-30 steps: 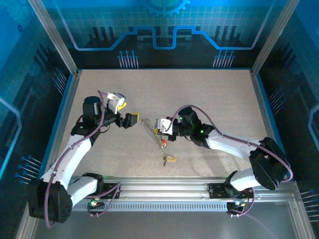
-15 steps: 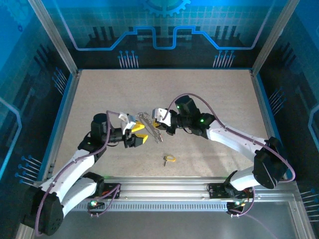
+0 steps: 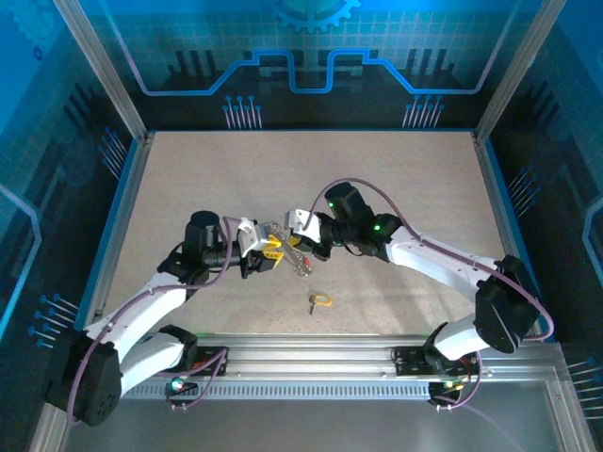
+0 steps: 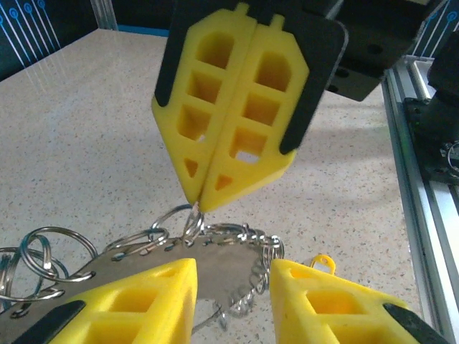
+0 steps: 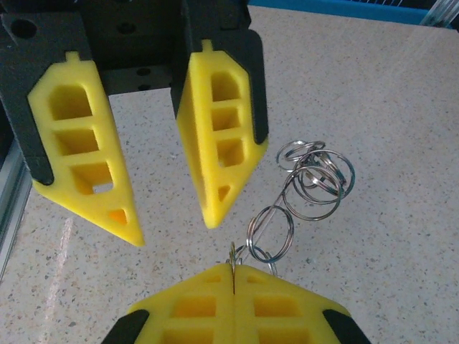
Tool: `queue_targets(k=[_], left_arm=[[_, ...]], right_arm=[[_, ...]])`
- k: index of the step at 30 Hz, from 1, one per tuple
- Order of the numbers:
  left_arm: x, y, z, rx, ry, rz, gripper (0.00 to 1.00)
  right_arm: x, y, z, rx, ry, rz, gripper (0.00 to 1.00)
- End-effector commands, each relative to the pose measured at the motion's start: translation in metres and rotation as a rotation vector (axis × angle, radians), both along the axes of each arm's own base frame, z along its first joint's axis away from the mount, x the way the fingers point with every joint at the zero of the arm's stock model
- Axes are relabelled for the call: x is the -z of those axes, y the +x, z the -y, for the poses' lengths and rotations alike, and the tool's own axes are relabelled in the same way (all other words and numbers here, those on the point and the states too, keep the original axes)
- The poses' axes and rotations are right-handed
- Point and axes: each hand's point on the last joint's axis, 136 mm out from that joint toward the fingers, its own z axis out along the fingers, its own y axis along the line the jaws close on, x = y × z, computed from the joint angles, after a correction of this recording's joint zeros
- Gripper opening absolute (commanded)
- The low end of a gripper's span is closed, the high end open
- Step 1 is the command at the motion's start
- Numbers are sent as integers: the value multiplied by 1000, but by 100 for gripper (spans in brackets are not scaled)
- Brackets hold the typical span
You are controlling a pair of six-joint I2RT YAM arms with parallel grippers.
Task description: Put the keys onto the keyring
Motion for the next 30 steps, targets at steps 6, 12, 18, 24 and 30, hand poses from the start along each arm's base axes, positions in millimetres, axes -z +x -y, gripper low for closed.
queue_targets(k=[6, 12, 18, 24, 30], left_arm=[[-5, 4, 4, 28, -3, 60, 34], [9, 1, 5, 55, 27, 50, 28], [11, -2, 6, 80, 34, 58, 11], [15, -6, 6, 111, 55, 26, 16], [22, -10, 5, 116, 78, 9, 23]], right_arm=[[2, -16, -17, -116, 10, 55, 0], [6, -19, -21, -141, 46, 112, 0], [13, -22, -22, -156, 47, 120, 0], [16, -21, -22, -154, 49, 120, 0], [18, -20, -21, -149, 55, 121, 0]])
